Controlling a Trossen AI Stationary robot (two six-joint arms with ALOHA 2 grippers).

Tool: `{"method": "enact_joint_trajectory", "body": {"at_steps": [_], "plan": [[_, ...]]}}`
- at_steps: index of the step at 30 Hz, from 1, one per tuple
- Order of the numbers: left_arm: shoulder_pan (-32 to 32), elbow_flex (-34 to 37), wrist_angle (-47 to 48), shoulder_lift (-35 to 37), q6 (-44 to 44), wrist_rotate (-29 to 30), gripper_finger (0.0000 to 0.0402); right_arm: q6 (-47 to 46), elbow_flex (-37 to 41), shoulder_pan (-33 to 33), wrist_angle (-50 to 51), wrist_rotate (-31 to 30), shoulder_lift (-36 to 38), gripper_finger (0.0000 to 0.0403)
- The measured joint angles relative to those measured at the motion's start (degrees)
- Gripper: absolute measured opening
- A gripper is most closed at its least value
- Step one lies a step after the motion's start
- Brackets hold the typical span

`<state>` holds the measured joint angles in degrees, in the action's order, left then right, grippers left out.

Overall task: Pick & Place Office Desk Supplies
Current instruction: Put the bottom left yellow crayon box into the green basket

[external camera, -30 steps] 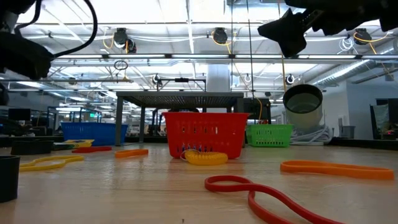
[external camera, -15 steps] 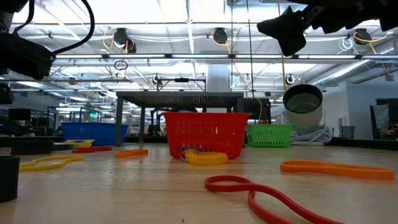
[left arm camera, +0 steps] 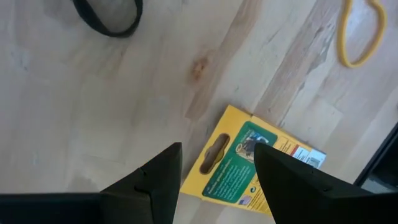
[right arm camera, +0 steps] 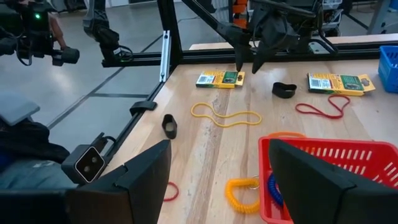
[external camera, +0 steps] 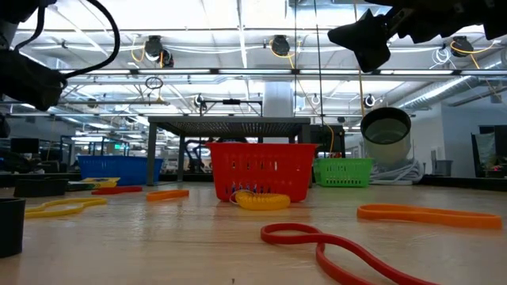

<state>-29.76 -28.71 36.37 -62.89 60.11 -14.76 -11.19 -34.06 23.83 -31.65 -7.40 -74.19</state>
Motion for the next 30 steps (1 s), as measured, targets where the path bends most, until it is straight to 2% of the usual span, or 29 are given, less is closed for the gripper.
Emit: {"method": "enact_joint_trajectory", "body": {"at_steps": [16,30], "plan": [[0.0,0.0,-0.1,-5.8,0.1,-0.6,0.0209,-0.1,0.0,0.0,0.2,0.0,0.0,0.0258],[0.0,-0.1,-5.2,-10.1,0.0,-3.1,0.0209,-0.1,0.0,0.0,0.2,0.0,0.0,0.0258]]}}
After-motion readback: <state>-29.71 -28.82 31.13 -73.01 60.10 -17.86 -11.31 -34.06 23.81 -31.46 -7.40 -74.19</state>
